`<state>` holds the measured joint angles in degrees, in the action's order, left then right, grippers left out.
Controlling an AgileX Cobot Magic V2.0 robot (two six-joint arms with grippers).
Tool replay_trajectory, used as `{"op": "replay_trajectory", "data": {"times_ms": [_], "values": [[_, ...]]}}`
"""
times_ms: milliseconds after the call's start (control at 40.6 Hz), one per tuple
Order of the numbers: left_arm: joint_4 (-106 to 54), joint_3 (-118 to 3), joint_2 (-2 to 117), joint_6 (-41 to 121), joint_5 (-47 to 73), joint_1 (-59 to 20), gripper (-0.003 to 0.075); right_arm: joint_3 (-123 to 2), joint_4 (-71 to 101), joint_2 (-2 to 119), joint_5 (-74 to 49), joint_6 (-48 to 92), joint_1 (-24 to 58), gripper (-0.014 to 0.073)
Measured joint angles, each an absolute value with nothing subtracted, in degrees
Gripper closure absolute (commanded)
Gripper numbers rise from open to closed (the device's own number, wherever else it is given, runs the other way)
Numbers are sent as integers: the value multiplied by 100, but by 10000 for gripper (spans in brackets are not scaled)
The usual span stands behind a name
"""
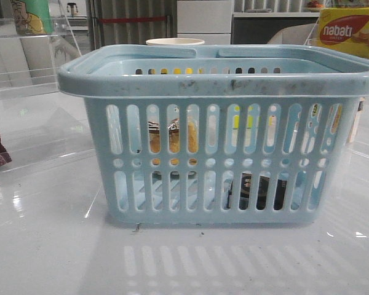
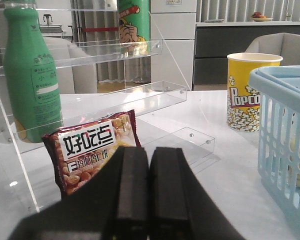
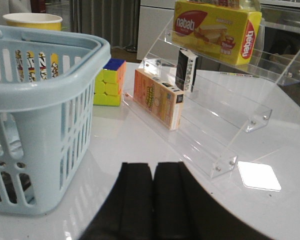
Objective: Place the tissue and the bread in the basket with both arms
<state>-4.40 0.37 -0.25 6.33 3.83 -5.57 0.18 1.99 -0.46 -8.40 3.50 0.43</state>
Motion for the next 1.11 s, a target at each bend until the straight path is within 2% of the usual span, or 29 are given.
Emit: {"op": "replay_trajectory", "data": {"times_ms": [1110], "values": [[-440, 37, -25, 644, 383, -557, 627, 169, 195, -59, -171, -124, -31, 536]]}}
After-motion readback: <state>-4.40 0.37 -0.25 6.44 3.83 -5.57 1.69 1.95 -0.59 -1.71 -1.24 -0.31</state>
